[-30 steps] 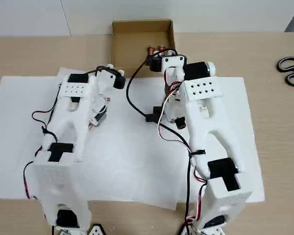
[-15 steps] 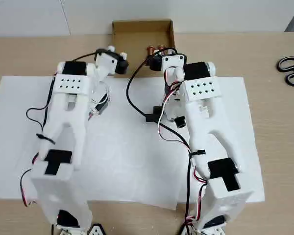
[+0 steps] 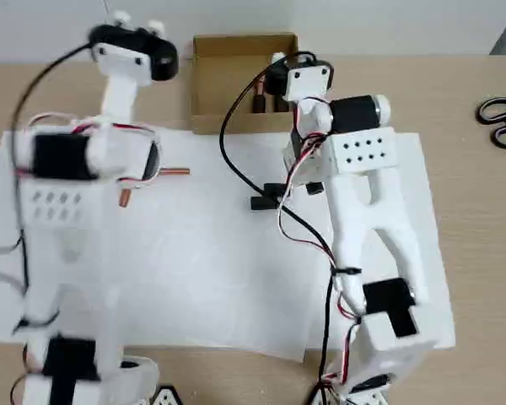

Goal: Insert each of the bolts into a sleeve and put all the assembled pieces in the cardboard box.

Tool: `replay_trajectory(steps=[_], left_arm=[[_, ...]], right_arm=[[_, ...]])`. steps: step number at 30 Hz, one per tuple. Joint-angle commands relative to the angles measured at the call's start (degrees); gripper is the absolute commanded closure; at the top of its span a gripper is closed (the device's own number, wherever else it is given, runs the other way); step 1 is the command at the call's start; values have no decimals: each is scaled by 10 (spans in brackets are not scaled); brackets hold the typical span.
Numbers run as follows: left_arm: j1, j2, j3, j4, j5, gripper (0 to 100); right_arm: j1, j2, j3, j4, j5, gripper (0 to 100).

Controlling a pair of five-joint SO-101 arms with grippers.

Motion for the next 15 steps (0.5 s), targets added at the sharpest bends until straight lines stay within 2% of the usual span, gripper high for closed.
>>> replay_trajectory(steps=[1,6,12,15], left_arm=[[2,-112,-25,-3,55,994],[3,-195,-24,-39,121,994],[3,-209,-24,-43,217,994],[3,-211,-24,-43,229,994]], right_arm=[[2,-111,-30,10,5,995],[2,-196,-30,9,8,995],[-12,-250,-29,10,1,995],[-33,-286,-29,9,-38,995]])
